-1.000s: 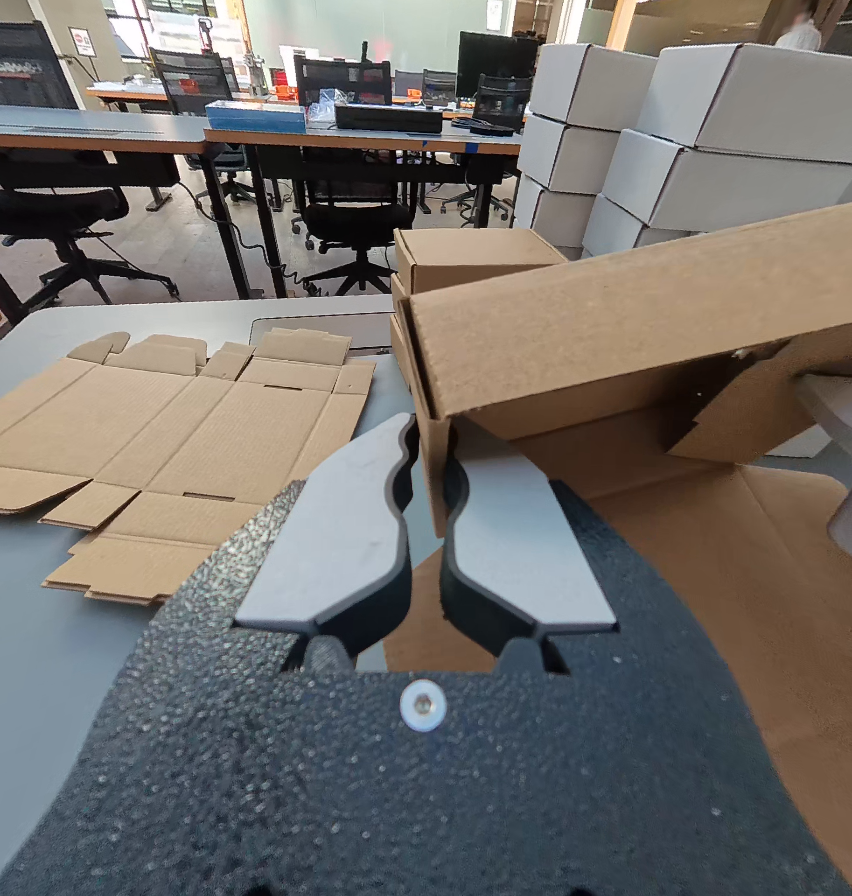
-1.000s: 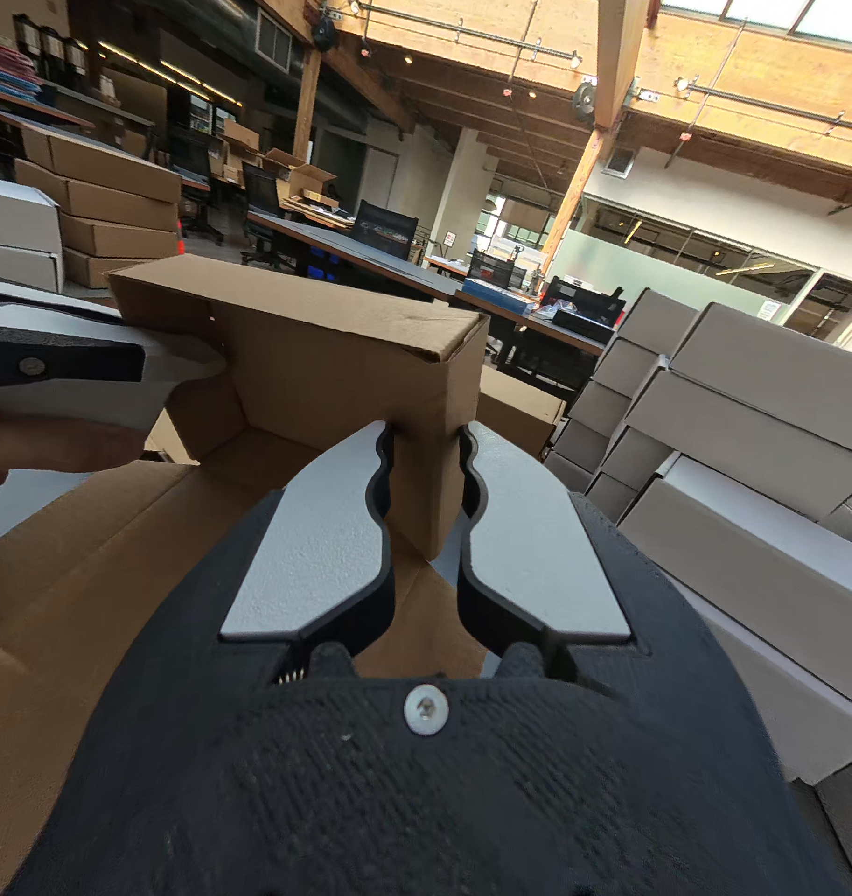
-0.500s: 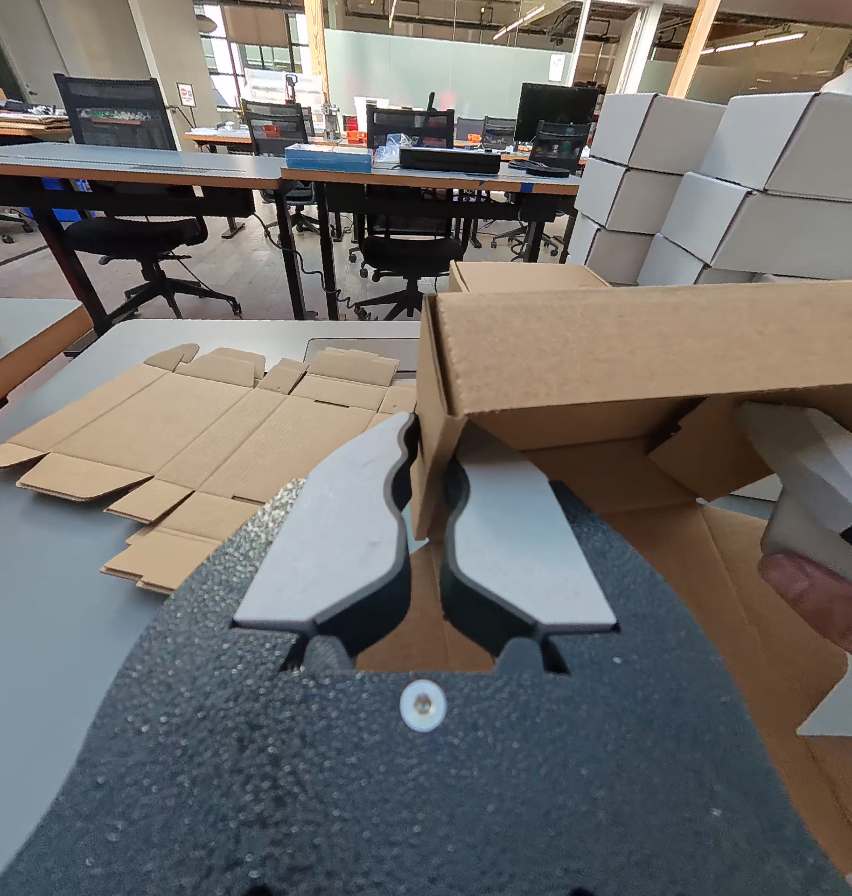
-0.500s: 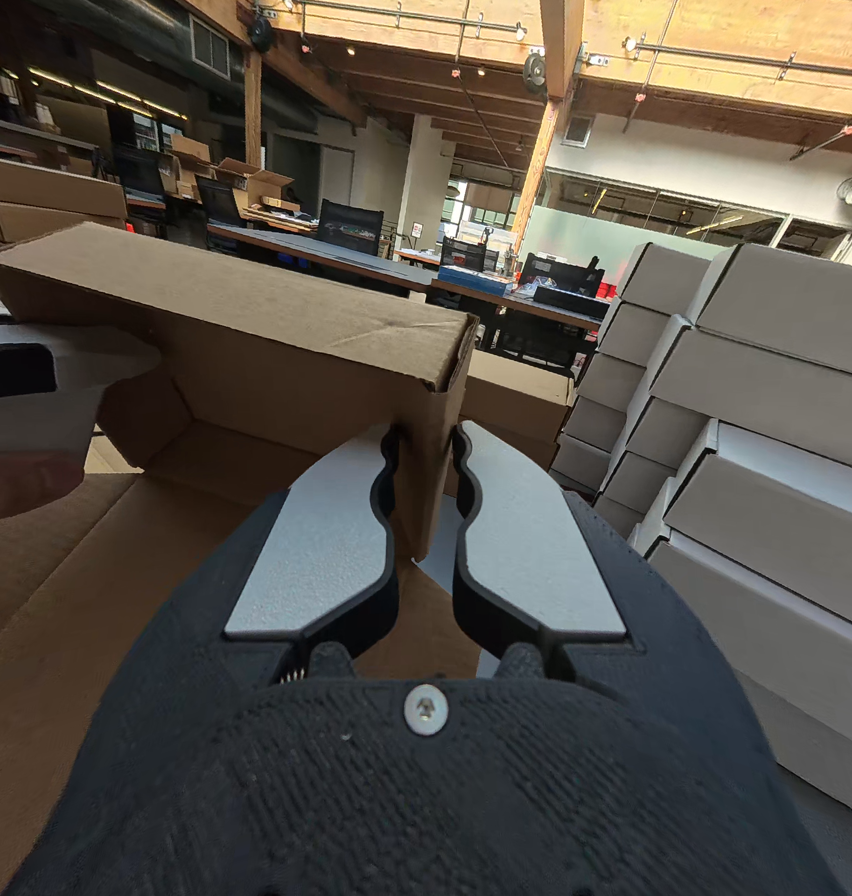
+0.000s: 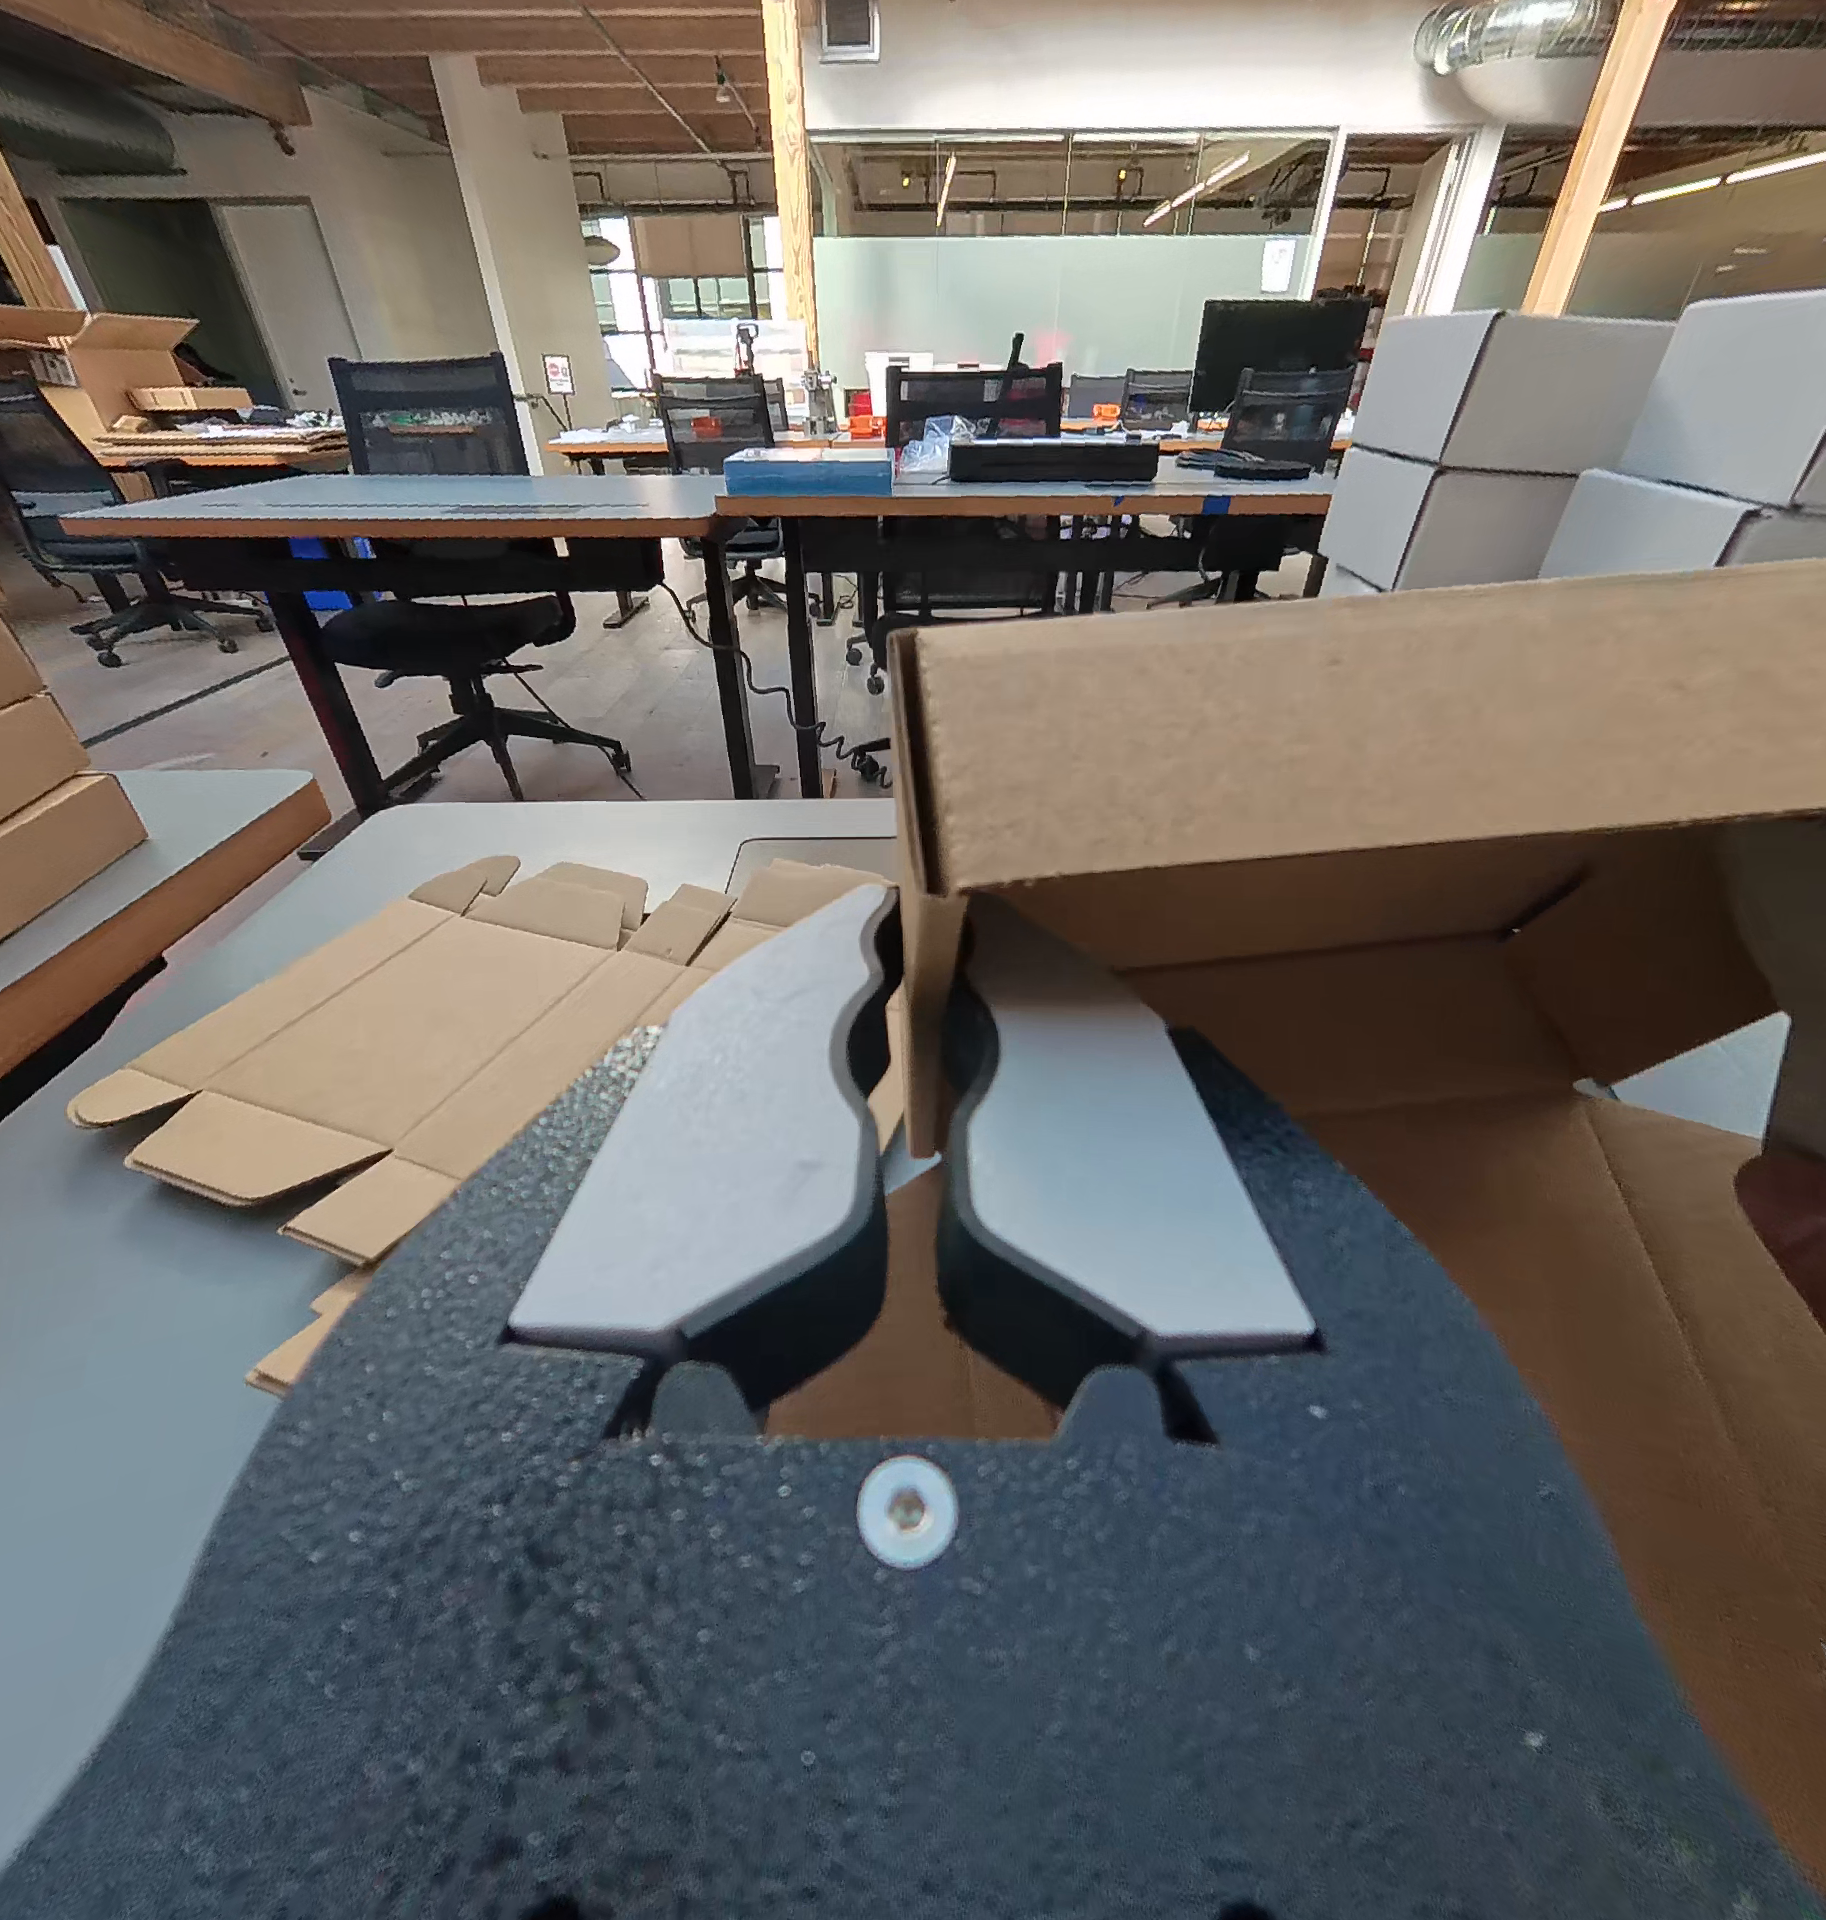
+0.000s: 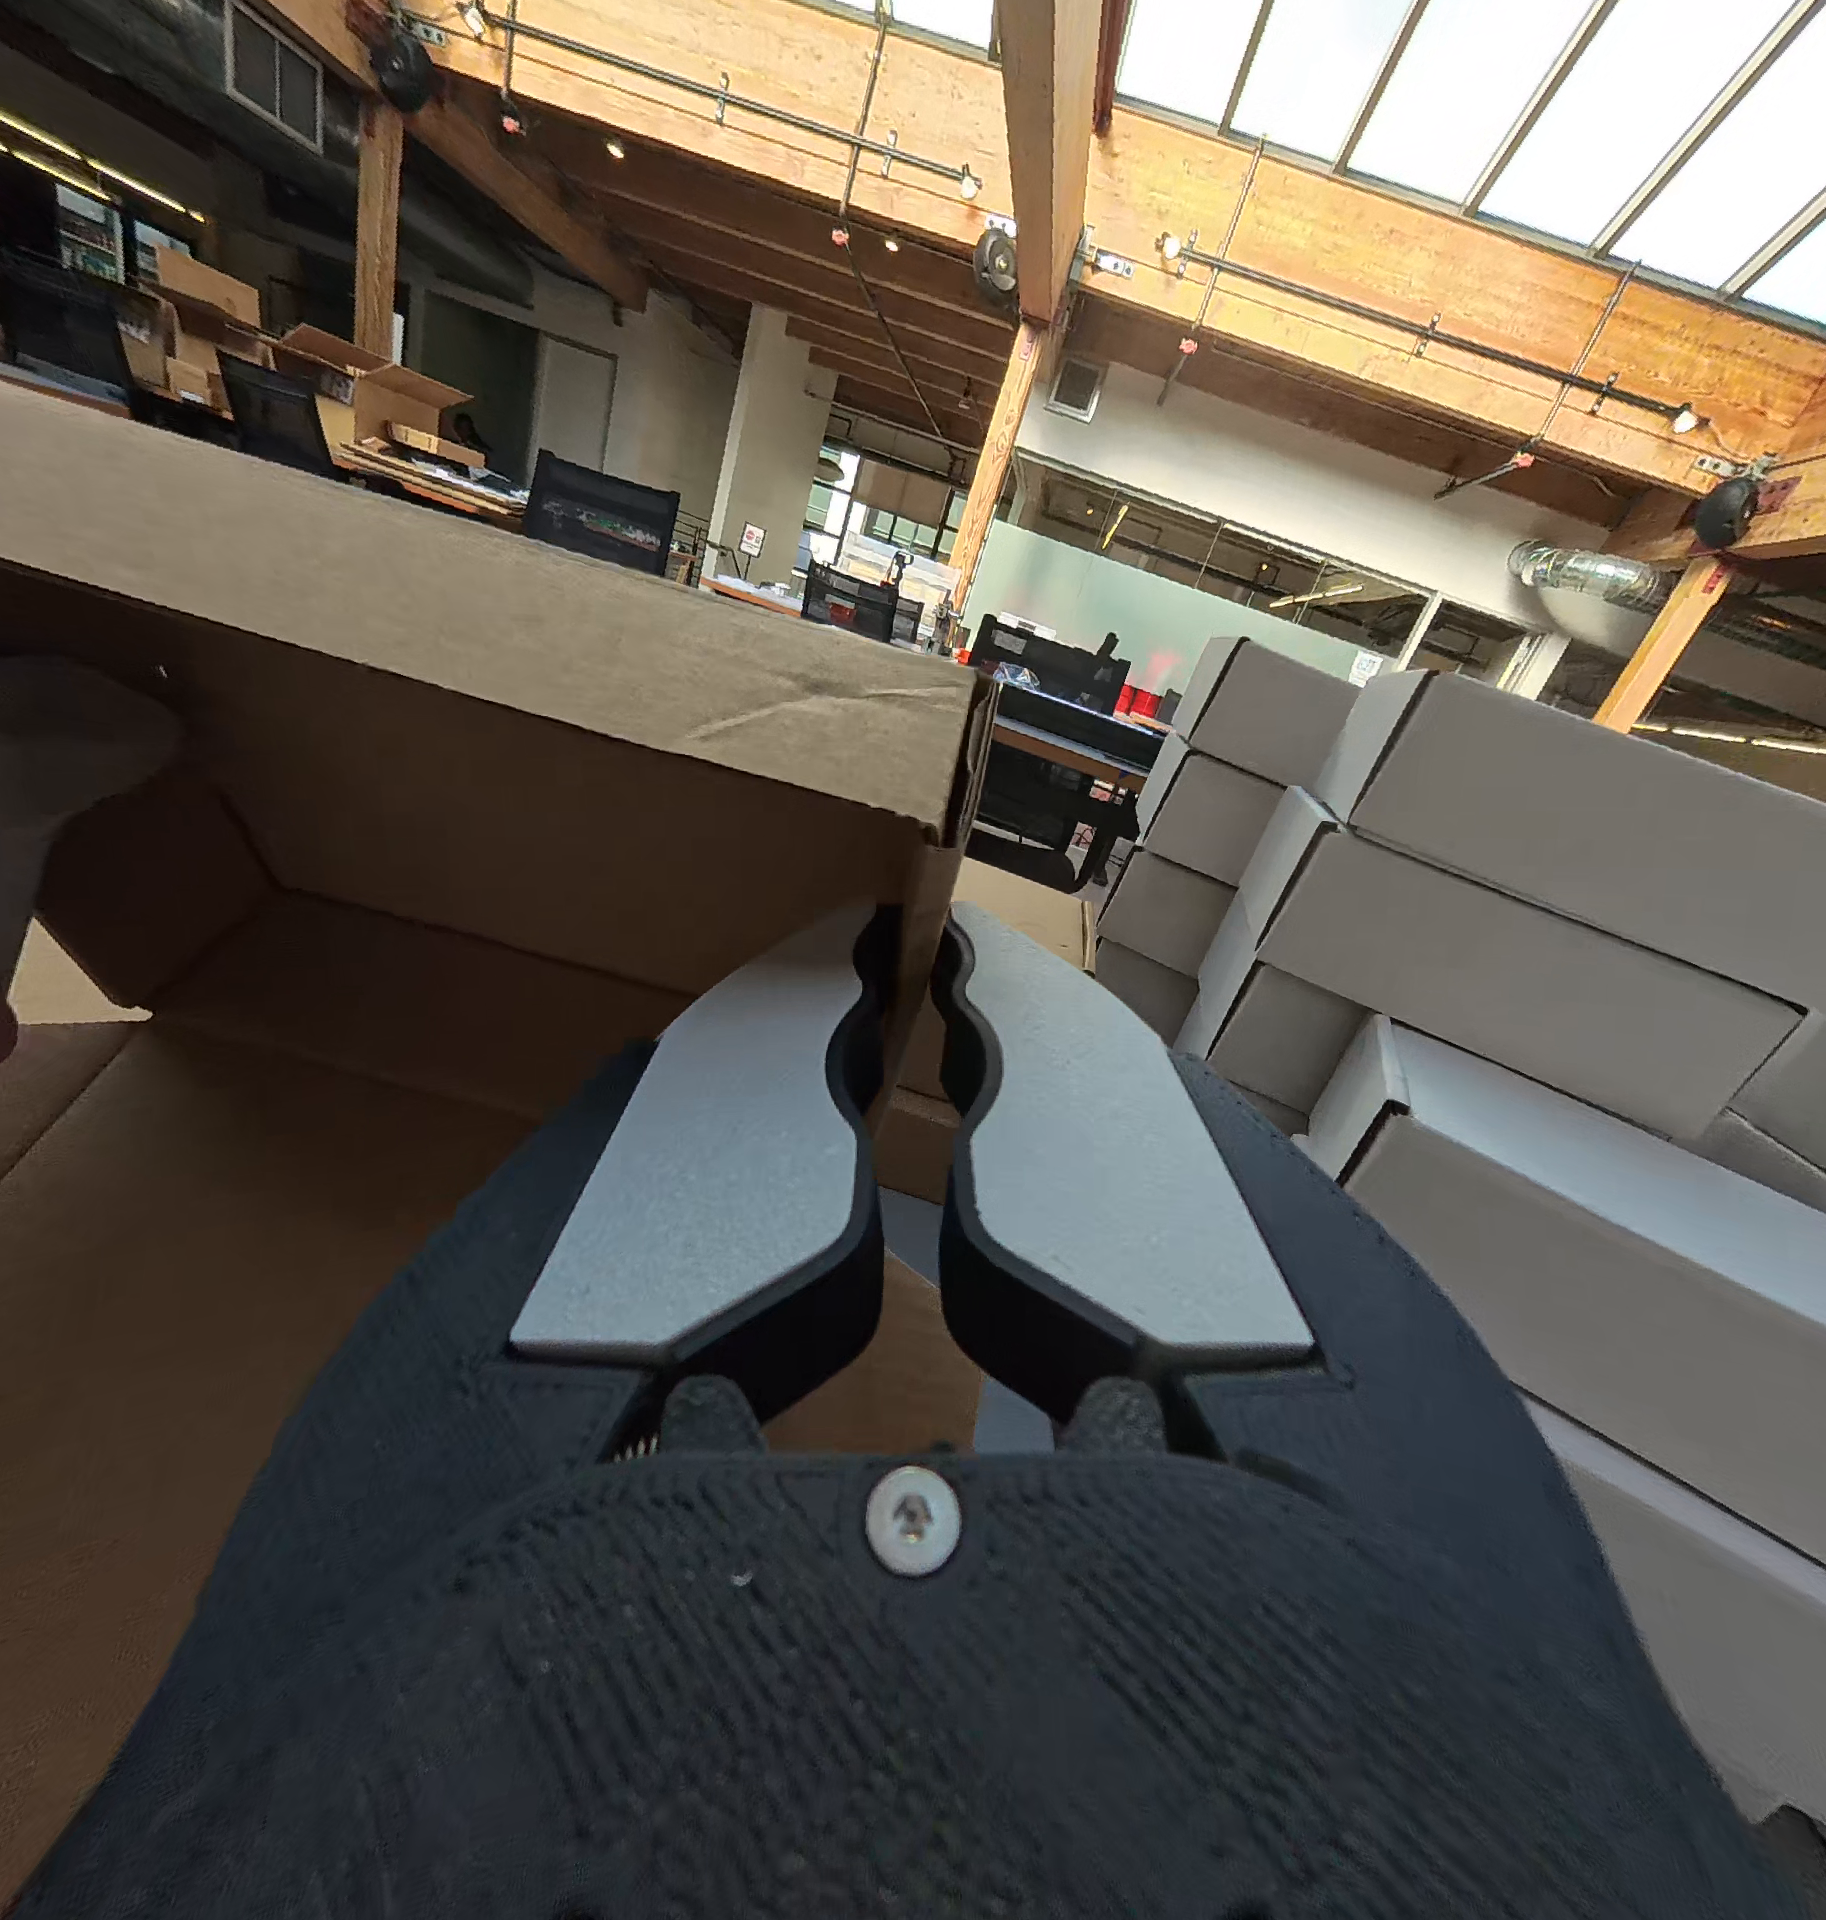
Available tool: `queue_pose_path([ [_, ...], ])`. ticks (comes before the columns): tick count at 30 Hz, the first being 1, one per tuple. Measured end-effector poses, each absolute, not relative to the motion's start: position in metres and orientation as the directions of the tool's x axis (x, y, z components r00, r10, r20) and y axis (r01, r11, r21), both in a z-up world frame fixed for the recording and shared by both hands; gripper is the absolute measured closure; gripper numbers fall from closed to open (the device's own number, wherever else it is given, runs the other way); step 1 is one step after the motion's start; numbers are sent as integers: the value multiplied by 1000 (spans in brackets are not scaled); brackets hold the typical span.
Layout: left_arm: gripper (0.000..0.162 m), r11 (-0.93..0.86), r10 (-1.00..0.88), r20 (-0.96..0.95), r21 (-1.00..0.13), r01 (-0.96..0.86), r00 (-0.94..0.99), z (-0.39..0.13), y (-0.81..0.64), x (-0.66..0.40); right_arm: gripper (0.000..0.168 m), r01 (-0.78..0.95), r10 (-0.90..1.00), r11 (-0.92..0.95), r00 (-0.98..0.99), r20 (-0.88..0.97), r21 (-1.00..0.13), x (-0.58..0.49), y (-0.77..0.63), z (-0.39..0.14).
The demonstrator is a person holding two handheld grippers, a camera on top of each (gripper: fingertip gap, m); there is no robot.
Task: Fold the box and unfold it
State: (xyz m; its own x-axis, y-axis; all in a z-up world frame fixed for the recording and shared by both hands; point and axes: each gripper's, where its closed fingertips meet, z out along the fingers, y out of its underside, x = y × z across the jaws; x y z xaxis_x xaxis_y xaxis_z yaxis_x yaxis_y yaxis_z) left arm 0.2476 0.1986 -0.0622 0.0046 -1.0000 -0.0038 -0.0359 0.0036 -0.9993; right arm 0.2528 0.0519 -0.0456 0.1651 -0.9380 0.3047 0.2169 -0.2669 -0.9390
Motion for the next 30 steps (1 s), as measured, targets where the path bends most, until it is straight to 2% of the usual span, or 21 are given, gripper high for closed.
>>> queue_pose_path([
  [7,156,26,-999,-26,-1000,-16,-21,-53,199,250,161,266,-925,-317,125,359,-910,252,54,-27],
  [15,158,-109,-994,109,-994,8,29,-53,204,253,162,280,-947,-281,74,313,-918,257,58,-20],
  [24,158,-123,-992,122,-991,-51,33,-78,210,251,162,229,-924,-312,152,351,-922,258,67,-41],
  [26,157,-140,-990,139,-989,-57,20,-78,213,252,161,265,-902,-347,167,397,-900,252,71,-38],
  [28,157,-149,-989,148,-987,-65,25,-76,219,253,155,280,-875,-365,223,429,-888,246,79,-38],
  [30,158,-140,-990,137,-988,-69,41,-73,229,255,139,342,-841,-322,324,433,-883,232,91,-31],
])
